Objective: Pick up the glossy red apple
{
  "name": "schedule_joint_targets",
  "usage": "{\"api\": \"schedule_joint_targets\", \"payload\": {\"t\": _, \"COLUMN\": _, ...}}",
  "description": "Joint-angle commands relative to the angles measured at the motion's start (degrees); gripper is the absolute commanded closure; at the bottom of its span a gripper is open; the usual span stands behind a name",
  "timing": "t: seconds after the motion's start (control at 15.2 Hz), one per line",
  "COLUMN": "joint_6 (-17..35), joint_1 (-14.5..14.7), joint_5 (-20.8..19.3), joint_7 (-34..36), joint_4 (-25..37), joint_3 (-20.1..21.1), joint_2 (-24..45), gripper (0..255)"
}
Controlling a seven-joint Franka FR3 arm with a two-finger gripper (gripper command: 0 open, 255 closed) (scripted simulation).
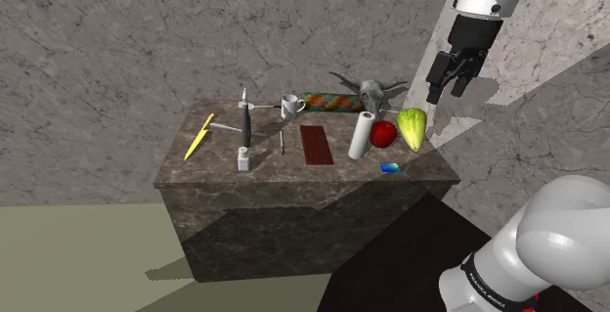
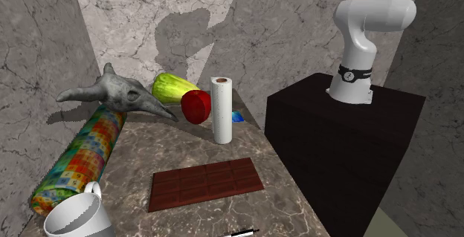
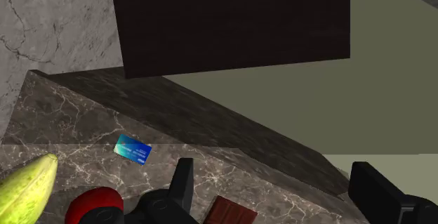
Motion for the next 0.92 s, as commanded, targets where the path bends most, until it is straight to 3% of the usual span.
{"api": "schedule_joint_targets", "payload": {"t": 0.0, "joint_6": 0.0, "joint_1": 0.0, "joint_5": 0.0, "joint_7": 0.0, "joint_4": 0.0, "joint_3": 0.0, "joint_2": 0.0, "gripper": 0}}
{"api": "schedule_joint_targets", "payload": {"t": 0.86, "joint_6": 18.7, "joint_1": -7.4, "joint_5": 5.4, "joint_7": 21.2, "joint_4": 7.1, "joint_3": -0.7, "joint_2": 25.5, "gripper": 0}}
